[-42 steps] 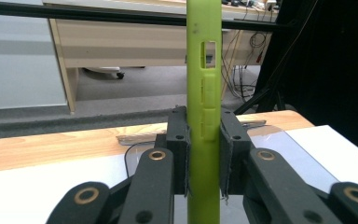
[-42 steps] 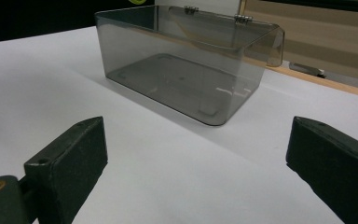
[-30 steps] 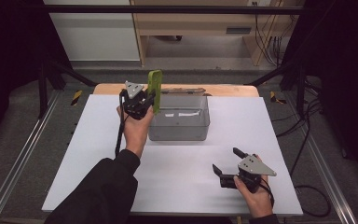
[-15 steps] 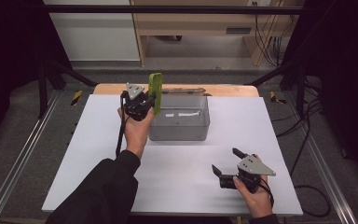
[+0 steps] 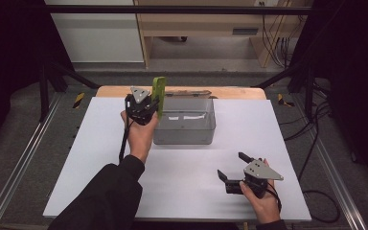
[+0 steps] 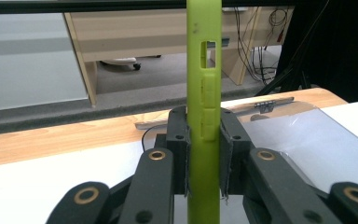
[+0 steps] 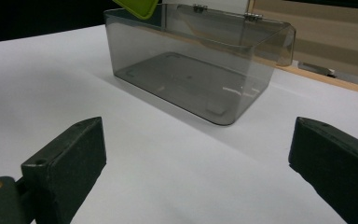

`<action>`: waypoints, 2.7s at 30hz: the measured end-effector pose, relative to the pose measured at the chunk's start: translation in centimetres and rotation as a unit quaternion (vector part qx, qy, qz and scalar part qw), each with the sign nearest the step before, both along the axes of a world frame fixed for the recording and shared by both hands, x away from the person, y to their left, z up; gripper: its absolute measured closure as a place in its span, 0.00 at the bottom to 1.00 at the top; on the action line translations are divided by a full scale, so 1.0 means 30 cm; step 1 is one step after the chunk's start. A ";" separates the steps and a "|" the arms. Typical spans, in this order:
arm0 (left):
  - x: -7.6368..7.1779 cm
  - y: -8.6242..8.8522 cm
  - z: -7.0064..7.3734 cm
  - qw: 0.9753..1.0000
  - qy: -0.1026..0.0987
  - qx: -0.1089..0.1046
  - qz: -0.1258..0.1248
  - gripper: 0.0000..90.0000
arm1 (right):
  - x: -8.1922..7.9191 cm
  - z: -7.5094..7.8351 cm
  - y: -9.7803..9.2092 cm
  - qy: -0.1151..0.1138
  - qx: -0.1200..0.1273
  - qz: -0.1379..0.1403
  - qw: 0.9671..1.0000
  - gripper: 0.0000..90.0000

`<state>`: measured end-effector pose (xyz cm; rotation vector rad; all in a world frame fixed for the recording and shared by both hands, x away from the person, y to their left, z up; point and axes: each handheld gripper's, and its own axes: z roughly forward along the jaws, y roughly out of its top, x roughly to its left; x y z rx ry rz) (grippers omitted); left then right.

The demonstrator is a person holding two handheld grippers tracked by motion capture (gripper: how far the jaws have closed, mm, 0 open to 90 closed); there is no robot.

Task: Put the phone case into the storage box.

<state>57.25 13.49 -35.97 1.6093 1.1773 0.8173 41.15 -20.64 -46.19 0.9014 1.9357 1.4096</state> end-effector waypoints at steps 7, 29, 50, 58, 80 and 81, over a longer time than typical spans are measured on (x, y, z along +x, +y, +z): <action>0.000 0.003 -0.007 1.000 0.004 -0.003 0.003 0.86 | -0.004 -0.003 -0.005 -0.024 0.005 0.021 0.999 0.05; 0.004 0.002 -0.014 1.000 0.023 -0.013 0.000 0.86 | -0.024 -0.005 -0.028 -0.056 0.028 0.045 0.997 0.04; 0.011 -0.008 -0.057 0.999 0.026 0.023 0.011 0.86 | -0.021 -0.008 -0.026 -0.050 0.025 0.043 0.998 0.04; 0.018 -0.014 -0.073 0.999 0.038 0.029 0.012 0.86 | -0.020 -0.009 -0.026 -0.048 0.025 0.044 0.998 0.04; 0.038 -0.022 -0.124 0.996 0.086 0.031 -0.001 0.86 | -0.017 -0.015 -0.021 -0.029 0.024 0.041 0.998 0.04; 0.039 -0.023 -0.127 0.996 0.090 0.028 -0.001 0.86 | -0.017 -0.015 -0.021 -0.029 0.023 0.041 0.998 0.04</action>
